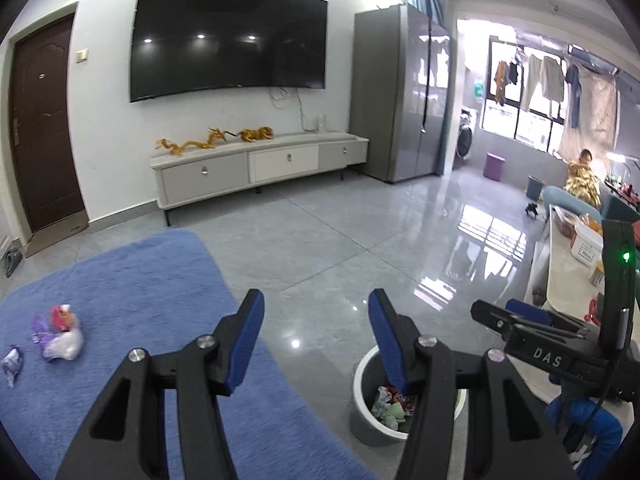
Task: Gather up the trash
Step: 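Return both tools to the rug toward the purple wrappers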
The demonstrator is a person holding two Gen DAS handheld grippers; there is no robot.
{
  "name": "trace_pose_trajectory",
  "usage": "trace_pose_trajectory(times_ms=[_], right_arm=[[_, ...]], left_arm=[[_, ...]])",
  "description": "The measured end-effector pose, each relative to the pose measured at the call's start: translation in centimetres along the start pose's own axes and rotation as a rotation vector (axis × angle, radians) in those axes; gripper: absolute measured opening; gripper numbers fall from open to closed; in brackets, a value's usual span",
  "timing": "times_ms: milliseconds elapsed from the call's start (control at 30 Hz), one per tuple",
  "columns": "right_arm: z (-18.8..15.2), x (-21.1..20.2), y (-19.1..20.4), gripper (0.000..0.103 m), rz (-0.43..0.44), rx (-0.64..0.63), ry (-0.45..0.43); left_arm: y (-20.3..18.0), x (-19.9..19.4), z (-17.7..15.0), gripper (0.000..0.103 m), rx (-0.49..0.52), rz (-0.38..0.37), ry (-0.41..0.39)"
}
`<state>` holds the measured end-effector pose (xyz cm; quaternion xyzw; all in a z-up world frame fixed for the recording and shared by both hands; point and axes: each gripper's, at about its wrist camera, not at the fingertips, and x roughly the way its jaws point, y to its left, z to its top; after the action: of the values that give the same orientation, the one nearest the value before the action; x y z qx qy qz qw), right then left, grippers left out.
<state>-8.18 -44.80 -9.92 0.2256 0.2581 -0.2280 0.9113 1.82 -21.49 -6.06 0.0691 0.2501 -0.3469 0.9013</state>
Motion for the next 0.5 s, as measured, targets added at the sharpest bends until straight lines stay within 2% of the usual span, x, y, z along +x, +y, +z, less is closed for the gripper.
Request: trace_pose_trajectory(times_ms=[267, 400, 500], right_arm=[[0.6, -3.0, 5.2, 0.077, 0.020, -0.100, -0.063], [0.6, -3.9, 7.2, 0.084, 0.026, -0.134, -0.084], [0.7, -4.2, 8.8, 0.086, 0.033, -0.157, -0.092]], left_arm=[[3.8, -4.7, 0.1, 0.053, -0.041, 0.113, -0.071], [5.8, -6.4, -0.5, 0.061, -0.069, 0.156, -0.070], [7.4, -7.4, -1.0, 0.062, -0.092, 0.200, -0.080]])
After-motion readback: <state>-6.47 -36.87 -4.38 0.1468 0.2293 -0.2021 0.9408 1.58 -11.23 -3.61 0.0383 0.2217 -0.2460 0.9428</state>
